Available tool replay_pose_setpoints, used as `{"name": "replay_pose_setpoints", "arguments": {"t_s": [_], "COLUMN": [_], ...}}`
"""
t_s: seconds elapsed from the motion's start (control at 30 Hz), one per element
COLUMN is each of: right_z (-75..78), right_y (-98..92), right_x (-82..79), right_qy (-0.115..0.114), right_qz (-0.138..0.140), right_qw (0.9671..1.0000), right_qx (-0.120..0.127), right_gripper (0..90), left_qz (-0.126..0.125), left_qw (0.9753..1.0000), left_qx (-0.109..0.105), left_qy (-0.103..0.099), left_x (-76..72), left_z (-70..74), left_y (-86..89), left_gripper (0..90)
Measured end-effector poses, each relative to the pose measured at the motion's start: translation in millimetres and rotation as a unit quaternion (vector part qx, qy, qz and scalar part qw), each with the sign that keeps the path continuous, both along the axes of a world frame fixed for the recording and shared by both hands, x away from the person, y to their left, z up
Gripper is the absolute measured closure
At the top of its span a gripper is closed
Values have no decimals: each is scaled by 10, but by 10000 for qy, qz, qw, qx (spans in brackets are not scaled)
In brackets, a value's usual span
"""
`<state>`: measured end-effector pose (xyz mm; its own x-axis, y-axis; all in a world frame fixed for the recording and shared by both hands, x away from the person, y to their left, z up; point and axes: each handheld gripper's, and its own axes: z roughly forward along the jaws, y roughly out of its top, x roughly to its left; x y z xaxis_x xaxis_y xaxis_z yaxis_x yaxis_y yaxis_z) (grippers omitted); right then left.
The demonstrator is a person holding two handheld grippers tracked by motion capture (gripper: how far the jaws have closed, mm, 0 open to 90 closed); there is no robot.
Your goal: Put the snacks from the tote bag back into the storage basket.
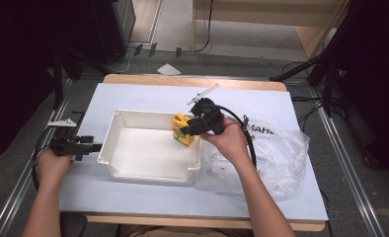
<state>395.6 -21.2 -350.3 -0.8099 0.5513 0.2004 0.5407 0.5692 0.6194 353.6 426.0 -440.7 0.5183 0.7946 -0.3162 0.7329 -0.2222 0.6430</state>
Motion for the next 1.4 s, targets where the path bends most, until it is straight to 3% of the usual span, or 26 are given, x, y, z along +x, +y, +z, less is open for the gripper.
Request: {"name": "replay_pose_setpoints", "arguments": {"t_s": [0.2,0.27,0.4,0.67,0.7,1.4], "right_z": [-136,-160,-264,-474,-498,-464], "right_y": [69,85,119,64,43,-114], "right_x": [-74,-88,-107,-24,-4,59], "right_qy": [-116,-89,-97,77,140,147], "right_qz": [125,159,171,0,-22,-236], "right_qw": [9999,9998,9998,9999,9999,9995], "right_qx": [-5,80,-40,-133,-54,-149], "right_gripper": [707,760,900,900,900,900], "left_qz": [17,11,16,4,3,-12], "left_qw": [10000,10000,10000,10000,10000,10000], "left_qx": [-34,-32,-48,-33,-32,-25], "left_qy": [-22,-21,-36,-14,-13,-12], "left_x": [1,2,2,8,8,8], "left_z": [5,5,6,4,3,2], "left_y": [21,21,24,23,23,20], "left_gripper": [208,208,208,208,208,208]}}
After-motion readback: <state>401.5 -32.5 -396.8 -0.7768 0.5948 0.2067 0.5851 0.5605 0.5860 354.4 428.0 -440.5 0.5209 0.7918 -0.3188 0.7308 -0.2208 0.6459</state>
